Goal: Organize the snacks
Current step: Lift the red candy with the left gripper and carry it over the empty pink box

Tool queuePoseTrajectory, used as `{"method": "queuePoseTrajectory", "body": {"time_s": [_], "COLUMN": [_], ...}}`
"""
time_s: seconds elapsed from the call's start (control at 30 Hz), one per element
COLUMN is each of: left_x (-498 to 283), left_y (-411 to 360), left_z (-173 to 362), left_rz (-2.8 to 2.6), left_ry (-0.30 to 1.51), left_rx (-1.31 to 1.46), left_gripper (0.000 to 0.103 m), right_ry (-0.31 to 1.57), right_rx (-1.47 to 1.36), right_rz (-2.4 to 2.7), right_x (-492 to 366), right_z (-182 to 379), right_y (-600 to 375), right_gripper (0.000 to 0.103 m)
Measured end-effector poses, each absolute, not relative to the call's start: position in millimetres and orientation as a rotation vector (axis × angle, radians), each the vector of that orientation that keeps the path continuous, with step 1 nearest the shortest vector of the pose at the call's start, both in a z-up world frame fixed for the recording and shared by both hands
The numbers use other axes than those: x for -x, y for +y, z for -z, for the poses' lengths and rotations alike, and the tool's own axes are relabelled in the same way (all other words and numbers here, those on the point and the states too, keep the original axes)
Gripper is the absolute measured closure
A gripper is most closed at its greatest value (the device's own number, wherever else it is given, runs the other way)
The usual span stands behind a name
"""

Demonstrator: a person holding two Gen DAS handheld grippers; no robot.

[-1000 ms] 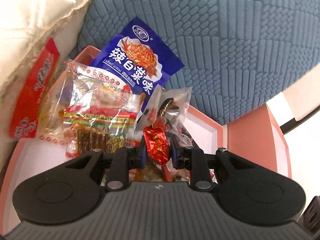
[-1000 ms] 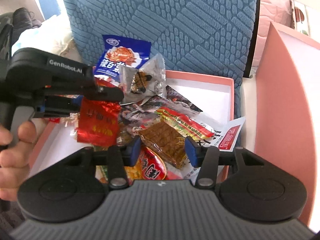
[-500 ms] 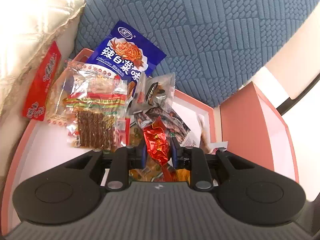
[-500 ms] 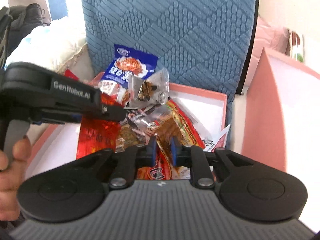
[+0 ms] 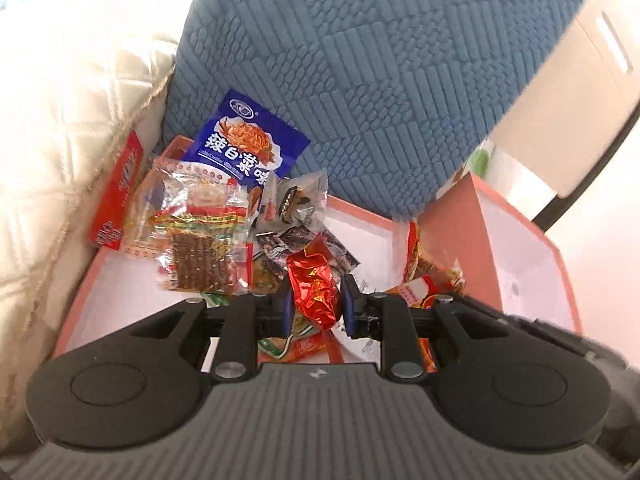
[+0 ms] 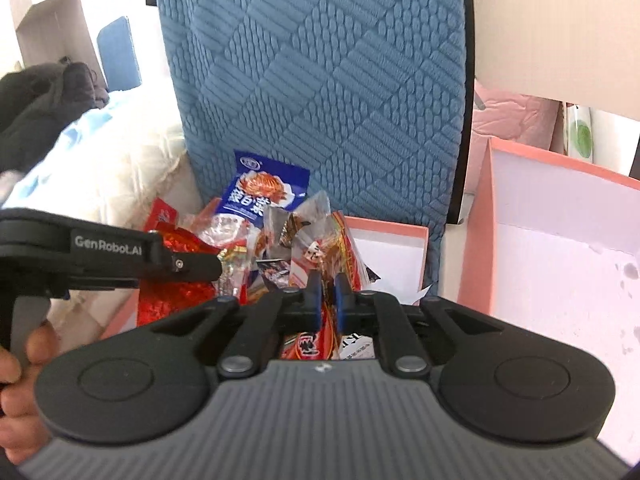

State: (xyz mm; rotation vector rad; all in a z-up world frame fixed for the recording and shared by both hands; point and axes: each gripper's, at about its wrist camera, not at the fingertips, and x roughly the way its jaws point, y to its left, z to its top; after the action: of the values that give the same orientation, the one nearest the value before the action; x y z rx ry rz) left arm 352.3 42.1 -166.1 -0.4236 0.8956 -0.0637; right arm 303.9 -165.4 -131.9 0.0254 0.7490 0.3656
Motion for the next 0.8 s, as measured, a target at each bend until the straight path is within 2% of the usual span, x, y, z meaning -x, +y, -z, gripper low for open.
{"method": "queuePoseTrajectory", "body": {"time_s": [0.43, 0.8], "left_x": [-312, -308], "left_y": [31, 2], "left_z": [97, 31], "left_rz": [0.037, 0.071], "left_ry": [0.85, 0.768], "left_rx": [0.317, 0.283], "left_gripper": [0.076, 0.076], "right_ry": [0.754, 0.677], "right_rx": [-0.061, -0.074], "right_rz": [-0.405, -0.368], "right_x": [-278, -271], "right_z": [74, 17], "right_y": [-177, -206], "right_gripper": [0.093, 0.093]}}
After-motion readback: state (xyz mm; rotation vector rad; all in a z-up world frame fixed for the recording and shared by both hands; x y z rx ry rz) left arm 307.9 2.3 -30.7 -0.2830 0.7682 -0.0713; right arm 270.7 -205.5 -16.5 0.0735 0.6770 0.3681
